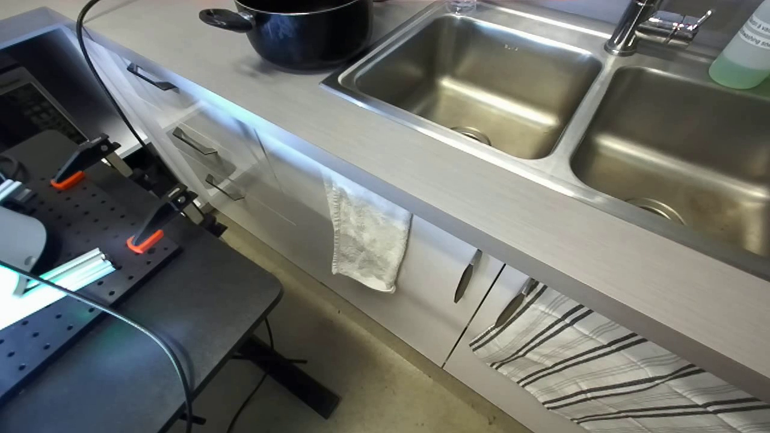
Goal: Put the glass lid on the pot.
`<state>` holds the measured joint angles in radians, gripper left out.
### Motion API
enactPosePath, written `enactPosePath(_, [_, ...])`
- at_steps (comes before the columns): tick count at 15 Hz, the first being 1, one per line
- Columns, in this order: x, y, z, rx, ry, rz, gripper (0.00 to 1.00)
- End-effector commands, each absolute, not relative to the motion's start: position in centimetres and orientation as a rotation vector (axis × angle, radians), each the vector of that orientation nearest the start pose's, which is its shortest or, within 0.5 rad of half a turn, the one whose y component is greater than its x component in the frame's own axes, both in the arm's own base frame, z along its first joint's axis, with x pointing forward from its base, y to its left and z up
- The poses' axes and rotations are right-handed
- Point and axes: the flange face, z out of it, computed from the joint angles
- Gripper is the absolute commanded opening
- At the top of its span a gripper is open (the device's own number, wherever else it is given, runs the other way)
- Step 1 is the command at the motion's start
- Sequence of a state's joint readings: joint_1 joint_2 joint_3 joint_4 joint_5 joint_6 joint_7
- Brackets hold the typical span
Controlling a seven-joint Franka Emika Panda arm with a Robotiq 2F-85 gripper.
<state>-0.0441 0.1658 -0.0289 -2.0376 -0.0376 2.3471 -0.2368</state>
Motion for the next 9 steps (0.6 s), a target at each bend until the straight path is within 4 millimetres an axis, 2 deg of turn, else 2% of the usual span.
enactPosePath(1, [60.2,-4.0,38.6,-3.19,-0.289,-0.197,0.25])
enactPosePath(9, [60.8,-3.3,37.2,-3.187,-0.315,-0.156,0.25])
